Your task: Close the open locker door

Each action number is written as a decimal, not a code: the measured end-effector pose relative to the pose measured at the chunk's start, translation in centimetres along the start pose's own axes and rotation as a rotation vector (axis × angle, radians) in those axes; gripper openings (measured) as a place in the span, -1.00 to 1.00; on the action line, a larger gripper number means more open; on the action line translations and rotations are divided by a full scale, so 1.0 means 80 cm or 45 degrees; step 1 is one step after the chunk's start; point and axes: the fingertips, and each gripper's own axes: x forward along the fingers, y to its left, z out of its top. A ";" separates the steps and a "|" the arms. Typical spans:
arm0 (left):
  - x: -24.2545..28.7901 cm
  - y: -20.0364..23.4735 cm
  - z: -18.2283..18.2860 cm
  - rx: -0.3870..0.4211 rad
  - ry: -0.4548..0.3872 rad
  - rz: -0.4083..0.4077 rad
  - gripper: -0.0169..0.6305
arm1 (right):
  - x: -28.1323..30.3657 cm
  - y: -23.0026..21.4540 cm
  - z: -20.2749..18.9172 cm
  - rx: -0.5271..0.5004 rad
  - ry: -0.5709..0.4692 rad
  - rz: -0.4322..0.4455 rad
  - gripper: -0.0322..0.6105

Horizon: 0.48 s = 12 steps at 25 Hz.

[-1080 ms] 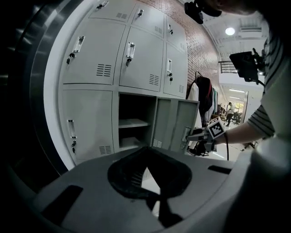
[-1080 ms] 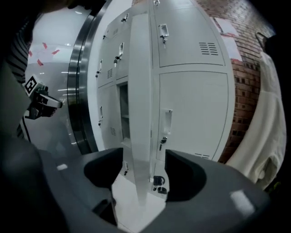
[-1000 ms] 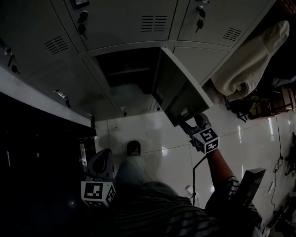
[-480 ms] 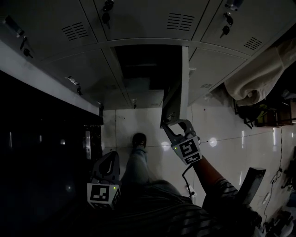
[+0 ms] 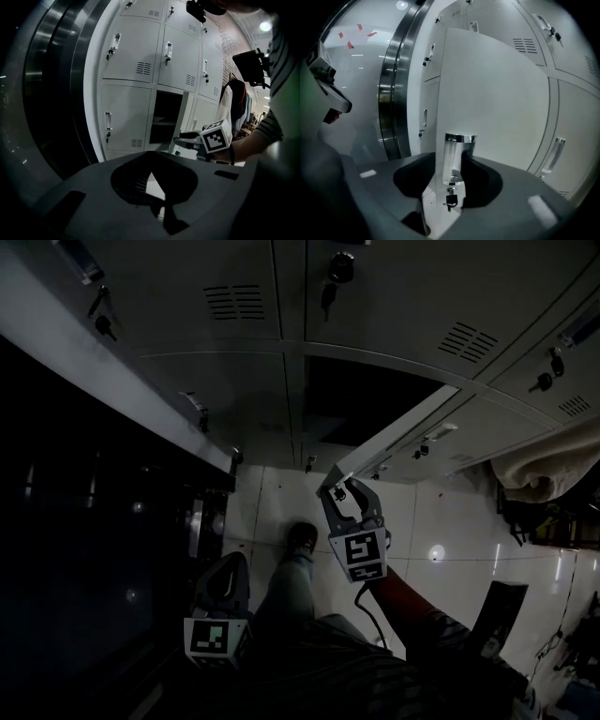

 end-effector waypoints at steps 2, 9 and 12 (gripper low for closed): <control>0.013 0.016 0.008 -0.021 0.003 0.021 -0.94 | 0.023 0.001 0.012 0.013 -0.002 0.008 -0.38; 0.060 0.045 0.060 -0.009 -0.042 0.023 -0.93 | 0.089 -0.010 0.045 0.036 -0.023 0.016 -0.48; 0.076 0.061 0.072 0.006 -0.046 0.023 -0.93 | 0.117 -0.019 0.058 0.058 -0.030 -0.002 -0.54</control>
